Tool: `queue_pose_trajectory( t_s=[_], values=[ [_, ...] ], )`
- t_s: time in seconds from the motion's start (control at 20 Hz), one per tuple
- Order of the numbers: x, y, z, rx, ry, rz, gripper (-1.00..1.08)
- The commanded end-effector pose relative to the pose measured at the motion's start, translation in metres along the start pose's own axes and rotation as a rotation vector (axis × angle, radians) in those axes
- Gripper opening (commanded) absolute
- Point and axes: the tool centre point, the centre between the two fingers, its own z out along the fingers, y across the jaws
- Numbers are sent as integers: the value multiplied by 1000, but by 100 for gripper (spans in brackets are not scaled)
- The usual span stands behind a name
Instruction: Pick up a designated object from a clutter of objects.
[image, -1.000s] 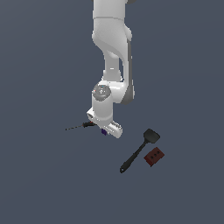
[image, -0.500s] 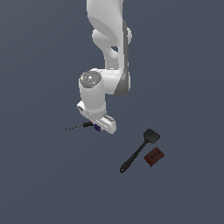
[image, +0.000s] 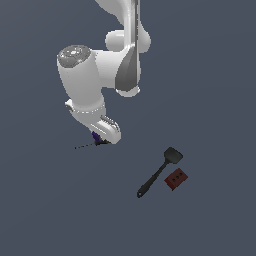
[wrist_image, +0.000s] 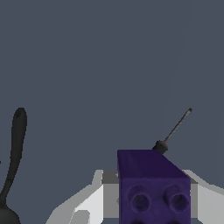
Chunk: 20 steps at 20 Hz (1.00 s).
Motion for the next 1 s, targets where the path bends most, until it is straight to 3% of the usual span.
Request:
queue_pose_trajectory(
  t_s=[0.0, 0.5, 0.95],
  values=[
    [10, 6, -25, 0, -1, 0, -100],
    [49, 25, -111, -1, 0, 0, -100],
    [67, 32, -147, -1, 0, -1, -100]
  ],
)
